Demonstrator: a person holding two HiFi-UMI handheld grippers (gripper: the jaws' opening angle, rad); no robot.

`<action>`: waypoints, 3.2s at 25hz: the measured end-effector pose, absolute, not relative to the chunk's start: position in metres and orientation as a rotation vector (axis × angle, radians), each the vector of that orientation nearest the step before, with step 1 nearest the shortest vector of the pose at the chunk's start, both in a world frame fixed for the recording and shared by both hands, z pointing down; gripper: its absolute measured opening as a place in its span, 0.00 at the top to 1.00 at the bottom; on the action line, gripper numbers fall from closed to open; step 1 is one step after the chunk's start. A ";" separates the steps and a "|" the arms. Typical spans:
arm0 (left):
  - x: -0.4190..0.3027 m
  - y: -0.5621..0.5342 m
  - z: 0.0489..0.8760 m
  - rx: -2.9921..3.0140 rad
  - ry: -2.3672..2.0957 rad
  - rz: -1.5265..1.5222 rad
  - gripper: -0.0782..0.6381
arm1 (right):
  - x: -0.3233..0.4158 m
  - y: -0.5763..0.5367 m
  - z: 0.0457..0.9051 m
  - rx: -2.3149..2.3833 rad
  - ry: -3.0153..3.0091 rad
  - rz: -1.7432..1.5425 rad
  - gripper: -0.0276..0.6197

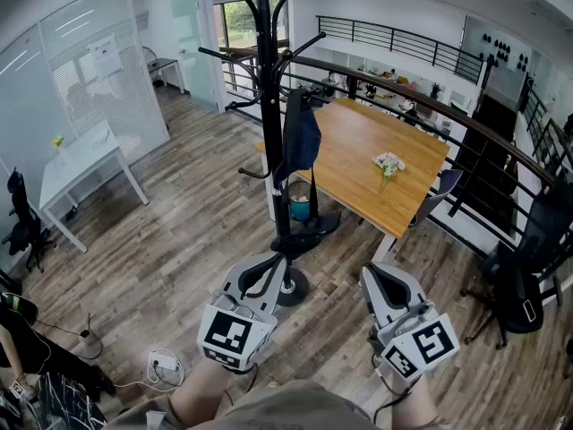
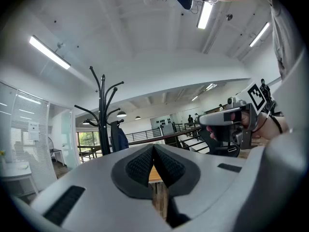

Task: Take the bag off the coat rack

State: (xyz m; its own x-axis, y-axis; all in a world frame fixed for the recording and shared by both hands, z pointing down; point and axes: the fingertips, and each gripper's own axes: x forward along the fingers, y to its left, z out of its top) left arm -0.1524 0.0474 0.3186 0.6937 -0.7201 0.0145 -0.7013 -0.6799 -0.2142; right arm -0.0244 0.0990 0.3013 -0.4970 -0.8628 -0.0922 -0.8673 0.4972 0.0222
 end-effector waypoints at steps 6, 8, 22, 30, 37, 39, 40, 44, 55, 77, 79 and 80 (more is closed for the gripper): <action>-0.144 0.058 0.319 -2.724 1.134 -0.147 0.87 | -0.010 0.109 0.300 -1.579 2.612 0.099 0.91; -0.142 0.059 0.317 -2.723 1.138 -0.140 0.87 | -0.004 0.110 0.298 -1.557 2.580 0.074 0.91; -0.112 0.067 0.331 -2.708 1.202 -0.214 0.87 | 0.023 0.118 0.311 -1.465 2.593 0.000 0.91; -0.101 0.074 0.313 -2.581 1.380 -0.132 0.58 | 0.065 0.123 0.311 -1.540 2.516 0.037 0.64; -0.097 0.066 0.324 -2.586 1.390 -0.153 0.58 | 0.071 0.110 0.323 -1.519 2.560 0.031 0.64; -0.099 0.058 0.328 -2.598 1.395 -0.165 0.58 | 0.070 0.102 0.326 -1.520 2.574 0.029 0.64; -0.099 0.053 0.330 -2.603 1.397 -0.169 0.58 | 0.070 0.097 0.329 -1.523 2.580 0.027 0.64; -0.099 0.027 0.333 -2.614 1.405 -0.160 0.58 | 0.073 0.069 0.336 -1.538 2.599 0.017 0.64; -0.102 -0.079 0.334 -2.651 1.383 -0.150 0.58 | 0.062 -0.048 0.335 -1.538 2.640 0.022 0.64; -0.096 -0.262 0.341 -2.798 1.161 -0.185 0.61 | 0.019 -0.234 0.337 -1.499 2.659 0.011 0.64; -0.095 -0.266 0.342 -2.799 1.151 -0.184 0.62 | 0.017 -0.242 0.341 -1.502 2.682 0.015 0.64; -0.095 -0.267 0.342 -2.802 1.154 -0.177 0.63 | 0.017 -0.245 0.344 -1.502 2.691 0.008 0.64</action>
State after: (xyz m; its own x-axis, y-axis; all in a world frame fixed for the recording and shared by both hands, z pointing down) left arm -0.0950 -0.2667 0.3423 0.7051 -0.7060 0.0668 -0.6936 -0.7062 -0.1419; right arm 0.0173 -0.2451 0.3439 -0.5235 -0.8503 -0.0546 -0.8506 0.5253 -0.0247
